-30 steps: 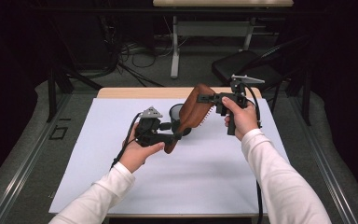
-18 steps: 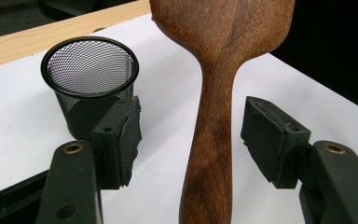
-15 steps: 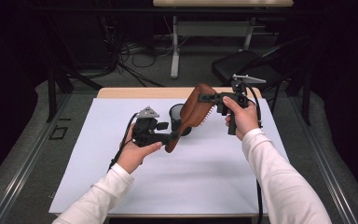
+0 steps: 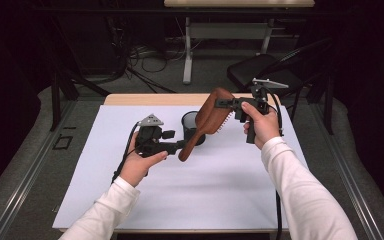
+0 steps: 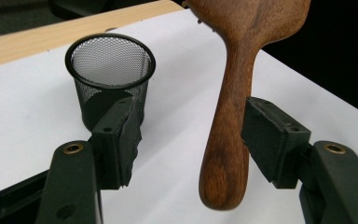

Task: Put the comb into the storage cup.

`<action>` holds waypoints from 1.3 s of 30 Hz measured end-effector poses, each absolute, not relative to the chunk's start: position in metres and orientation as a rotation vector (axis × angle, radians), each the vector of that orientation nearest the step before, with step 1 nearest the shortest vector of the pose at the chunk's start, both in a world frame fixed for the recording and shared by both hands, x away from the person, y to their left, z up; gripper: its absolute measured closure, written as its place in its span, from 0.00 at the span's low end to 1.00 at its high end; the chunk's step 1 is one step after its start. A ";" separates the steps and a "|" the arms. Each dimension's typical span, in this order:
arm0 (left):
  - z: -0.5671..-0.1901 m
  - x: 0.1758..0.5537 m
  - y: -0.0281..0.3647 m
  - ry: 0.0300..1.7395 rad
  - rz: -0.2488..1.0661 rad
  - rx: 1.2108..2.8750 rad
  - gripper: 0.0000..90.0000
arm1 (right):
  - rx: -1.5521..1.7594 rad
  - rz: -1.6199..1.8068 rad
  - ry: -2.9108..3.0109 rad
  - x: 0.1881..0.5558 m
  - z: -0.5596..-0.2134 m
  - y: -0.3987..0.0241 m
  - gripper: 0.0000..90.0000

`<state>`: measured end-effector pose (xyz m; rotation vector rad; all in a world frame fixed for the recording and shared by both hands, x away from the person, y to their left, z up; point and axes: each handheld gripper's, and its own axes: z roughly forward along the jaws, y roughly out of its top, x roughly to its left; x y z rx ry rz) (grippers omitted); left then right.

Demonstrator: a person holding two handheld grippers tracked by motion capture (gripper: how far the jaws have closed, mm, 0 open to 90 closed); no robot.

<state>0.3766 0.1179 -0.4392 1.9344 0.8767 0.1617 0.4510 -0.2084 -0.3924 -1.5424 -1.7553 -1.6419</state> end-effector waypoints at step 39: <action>-0.461 0.381 0.140 1.005 0.274 1.875 0.03 | -1.610 -1.683 -1.750 0.456 -0.378 -0.218 0.57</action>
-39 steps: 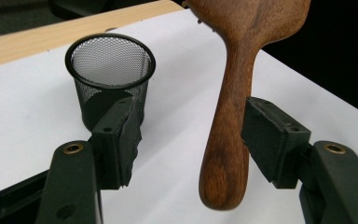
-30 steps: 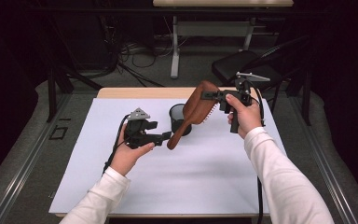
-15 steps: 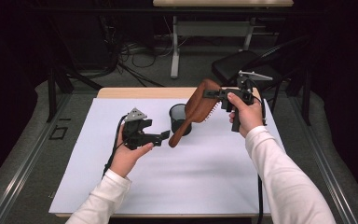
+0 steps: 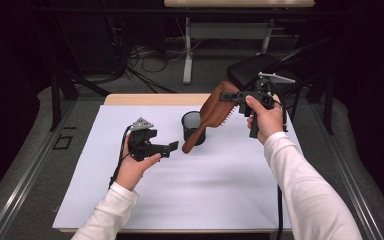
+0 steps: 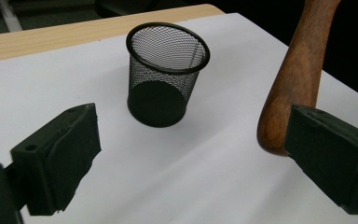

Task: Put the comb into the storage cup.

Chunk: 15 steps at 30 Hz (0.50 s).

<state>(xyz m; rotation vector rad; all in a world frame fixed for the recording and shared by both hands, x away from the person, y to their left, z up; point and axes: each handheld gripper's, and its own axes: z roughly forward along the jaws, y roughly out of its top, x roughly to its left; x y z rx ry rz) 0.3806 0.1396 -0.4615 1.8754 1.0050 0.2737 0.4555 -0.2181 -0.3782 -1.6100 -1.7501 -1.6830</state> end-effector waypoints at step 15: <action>-0.467 0.383 0.150 1.041 0.258 1.843 0.00 | -1.637 -1.709 -1.751 0.458 -0.370 -0.221 0.57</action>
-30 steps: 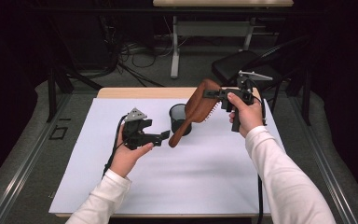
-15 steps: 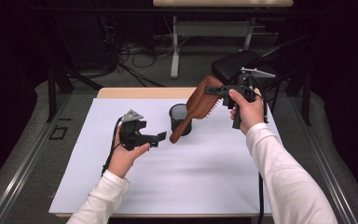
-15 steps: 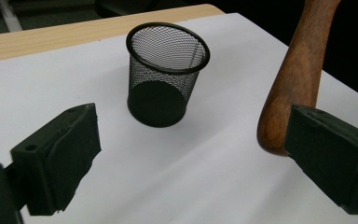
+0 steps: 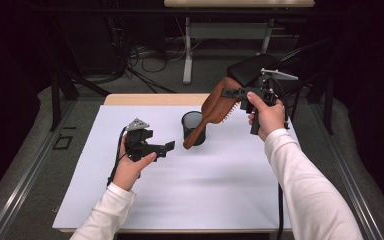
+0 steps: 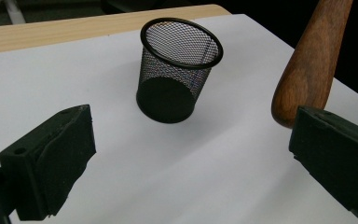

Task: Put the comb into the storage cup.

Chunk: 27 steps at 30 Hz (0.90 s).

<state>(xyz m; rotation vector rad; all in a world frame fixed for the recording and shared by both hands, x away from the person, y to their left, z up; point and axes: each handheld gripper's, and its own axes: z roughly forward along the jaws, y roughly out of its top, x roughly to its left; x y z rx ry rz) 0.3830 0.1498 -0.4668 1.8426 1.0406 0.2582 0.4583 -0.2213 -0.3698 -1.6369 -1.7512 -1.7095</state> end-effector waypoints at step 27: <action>-0.472 0.383 0.164 1.069 0.235 1.805 0.00 | -1.718 -1.772 -1.770 0.465 -0.349 -0.225 0.56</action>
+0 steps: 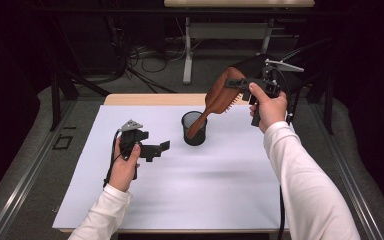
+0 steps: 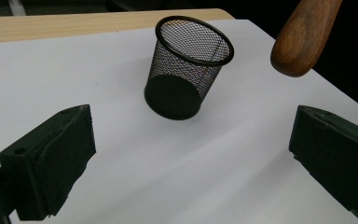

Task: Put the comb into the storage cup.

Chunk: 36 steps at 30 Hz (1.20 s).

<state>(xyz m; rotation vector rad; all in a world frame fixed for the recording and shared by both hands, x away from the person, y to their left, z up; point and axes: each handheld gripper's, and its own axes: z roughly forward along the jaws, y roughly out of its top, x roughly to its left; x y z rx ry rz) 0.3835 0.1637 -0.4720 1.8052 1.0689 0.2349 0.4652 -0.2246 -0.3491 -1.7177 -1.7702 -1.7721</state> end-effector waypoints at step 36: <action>-0.472 0.379 0.158 1.054 0.254 1.834 0.01 | -1.863 -1.835 -1.786 0.479 -0.346 -0.219 0.56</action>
